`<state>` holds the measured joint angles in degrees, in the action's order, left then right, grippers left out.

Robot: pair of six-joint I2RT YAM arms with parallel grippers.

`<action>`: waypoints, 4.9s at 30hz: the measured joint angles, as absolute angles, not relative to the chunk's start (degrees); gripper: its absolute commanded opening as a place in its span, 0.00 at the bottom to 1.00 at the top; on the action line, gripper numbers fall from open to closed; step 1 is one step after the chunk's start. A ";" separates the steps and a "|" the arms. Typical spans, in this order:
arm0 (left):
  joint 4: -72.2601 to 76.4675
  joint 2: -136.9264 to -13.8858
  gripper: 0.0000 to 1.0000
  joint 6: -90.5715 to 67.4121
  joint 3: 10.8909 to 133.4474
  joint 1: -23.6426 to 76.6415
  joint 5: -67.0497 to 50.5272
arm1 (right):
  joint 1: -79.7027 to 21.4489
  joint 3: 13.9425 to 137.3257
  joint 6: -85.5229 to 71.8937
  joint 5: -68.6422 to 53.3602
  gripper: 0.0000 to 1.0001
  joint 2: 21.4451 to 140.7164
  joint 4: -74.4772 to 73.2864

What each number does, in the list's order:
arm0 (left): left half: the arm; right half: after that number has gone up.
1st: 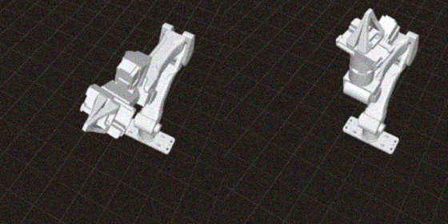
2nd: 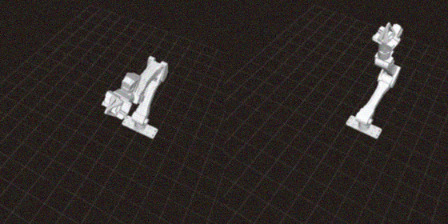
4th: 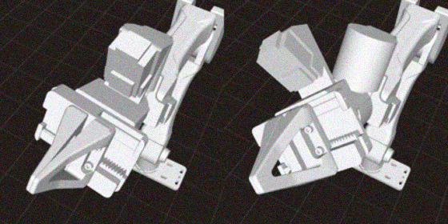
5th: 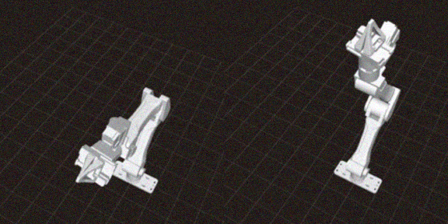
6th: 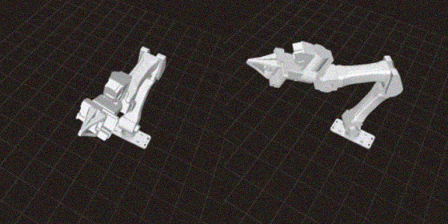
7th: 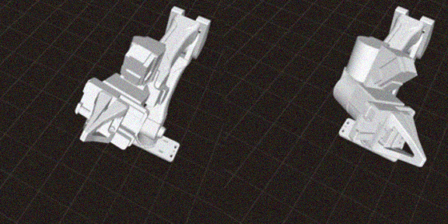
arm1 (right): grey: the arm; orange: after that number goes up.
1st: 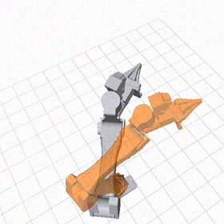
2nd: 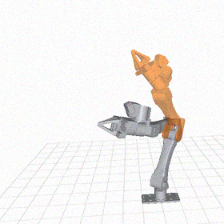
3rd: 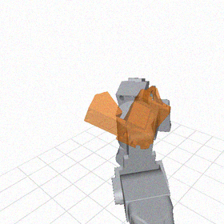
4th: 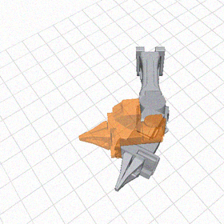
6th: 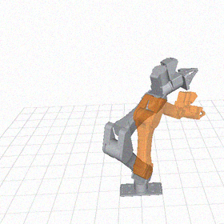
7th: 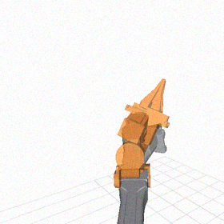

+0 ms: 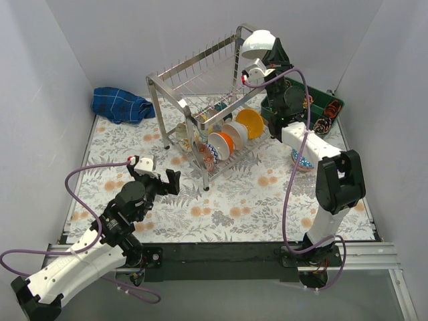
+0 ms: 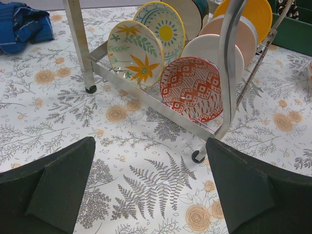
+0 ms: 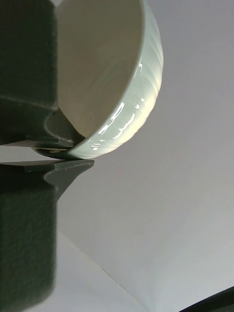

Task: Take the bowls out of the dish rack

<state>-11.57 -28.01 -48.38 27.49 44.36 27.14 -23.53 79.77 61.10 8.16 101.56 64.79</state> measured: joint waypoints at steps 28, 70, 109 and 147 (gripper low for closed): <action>-11.66 -26.35 0.98 -48.53 27.46 44.36 26.96 | -25.93 66.96 52.58 17.41 0.01 77.80 59.09; -12.27 -28.38 0.98 -49.36 27.46 44.03 26.48 | -9.37 55.31 -10.74 -0.86 0.03 74.00 -30.13; -12.45 -28.84 0.98 -49.50 27.46 43.59 25.67 | -9.74 54.96 -12.67 -3.64 0.57 75.40 -29.06; -12.45 -29.19 0.98 -49.89 27.46 43.00 25.65 | -19.38 58.74 -6.07 7.29 0.42 105.38 35.22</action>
